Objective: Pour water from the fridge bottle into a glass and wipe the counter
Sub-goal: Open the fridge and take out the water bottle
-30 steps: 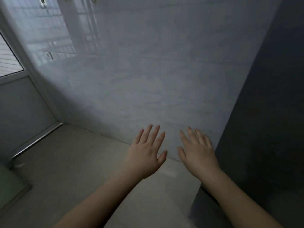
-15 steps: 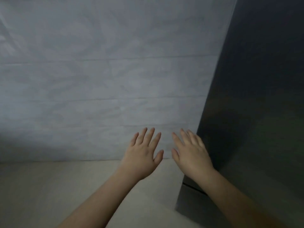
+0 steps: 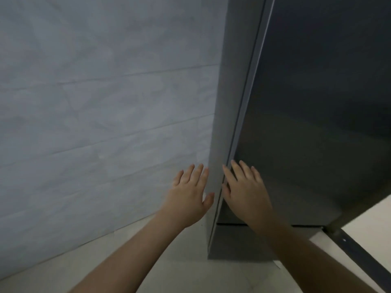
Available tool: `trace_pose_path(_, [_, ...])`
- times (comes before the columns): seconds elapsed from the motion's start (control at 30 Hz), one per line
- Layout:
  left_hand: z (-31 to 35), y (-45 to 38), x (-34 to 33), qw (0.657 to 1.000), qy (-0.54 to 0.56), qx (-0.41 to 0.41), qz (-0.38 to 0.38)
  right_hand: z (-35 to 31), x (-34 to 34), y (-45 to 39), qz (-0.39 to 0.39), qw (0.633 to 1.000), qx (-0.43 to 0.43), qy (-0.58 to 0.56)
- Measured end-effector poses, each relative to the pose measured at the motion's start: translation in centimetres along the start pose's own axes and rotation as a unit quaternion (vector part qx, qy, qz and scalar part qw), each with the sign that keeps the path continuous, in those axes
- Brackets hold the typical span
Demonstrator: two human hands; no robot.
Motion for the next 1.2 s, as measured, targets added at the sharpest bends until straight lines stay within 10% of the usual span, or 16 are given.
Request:
trace_pose_path(0.63, [1.5,-4.5,-3.0,0.999,-0.040,-0.010,0.005,4.3,4.5,-10.7,0.142,0.930,0.199,0.275])
trace_pose_path(1.2, [6.2,-4.3,-4.0,0.998,-0.056,-0.007,0.008,4.0,4.3,-11.1,0.167,0.915,0.247,0.271])
Point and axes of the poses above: each hand's wrist, its own y-axis away from the middle knuckle, its own x-axis out of the back of the hand, z = x × y, the point moved 5 cm from there along -y, towards the middle knuckle, and after that the axes turned 14 degrees about z, right-handed, at the moved point
